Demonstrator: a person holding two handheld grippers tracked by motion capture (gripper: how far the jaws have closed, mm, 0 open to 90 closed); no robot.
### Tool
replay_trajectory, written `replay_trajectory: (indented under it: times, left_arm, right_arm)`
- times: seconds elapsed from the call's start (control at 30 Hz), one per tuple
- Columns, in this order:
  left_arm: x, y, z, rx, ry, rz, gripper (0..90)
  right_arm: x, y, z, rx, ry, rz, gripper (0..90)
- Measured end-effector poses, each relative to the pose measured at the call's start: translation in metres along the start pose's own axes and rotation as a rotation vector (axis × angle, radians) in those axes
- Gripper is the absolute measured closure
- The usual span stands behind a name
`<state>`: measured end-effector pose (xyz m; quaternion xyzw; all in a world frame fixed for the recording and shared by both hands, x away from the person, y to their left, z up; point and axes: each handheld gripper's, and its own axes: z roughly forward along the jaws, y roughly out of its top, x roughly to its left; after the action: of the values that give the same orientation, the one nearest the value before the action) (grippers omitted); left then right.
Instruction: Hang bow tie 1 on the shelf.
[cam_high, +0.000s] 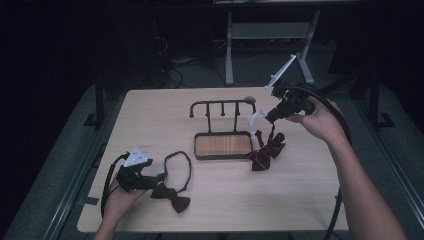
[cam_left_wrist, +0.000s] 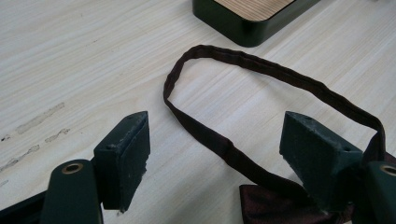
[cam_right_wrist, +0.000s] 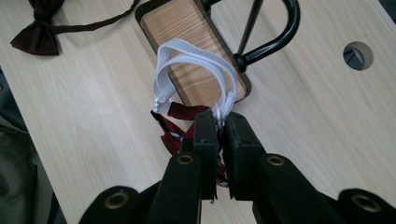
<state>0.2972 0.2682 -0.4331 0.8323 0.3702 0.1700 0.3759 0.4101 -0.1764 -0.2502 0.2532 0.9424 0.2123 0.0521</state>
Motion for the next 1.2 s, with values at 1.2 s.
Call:
replay_trajectory:
  times: [1.2]
  left_arm:
    - [0.001,0.0,-0.001,-0.004,-0.005,0.0,24.9]
  right_arm:
    - [-0.042,0.024,0.011,0.036,-0.011,0.11,83.4]
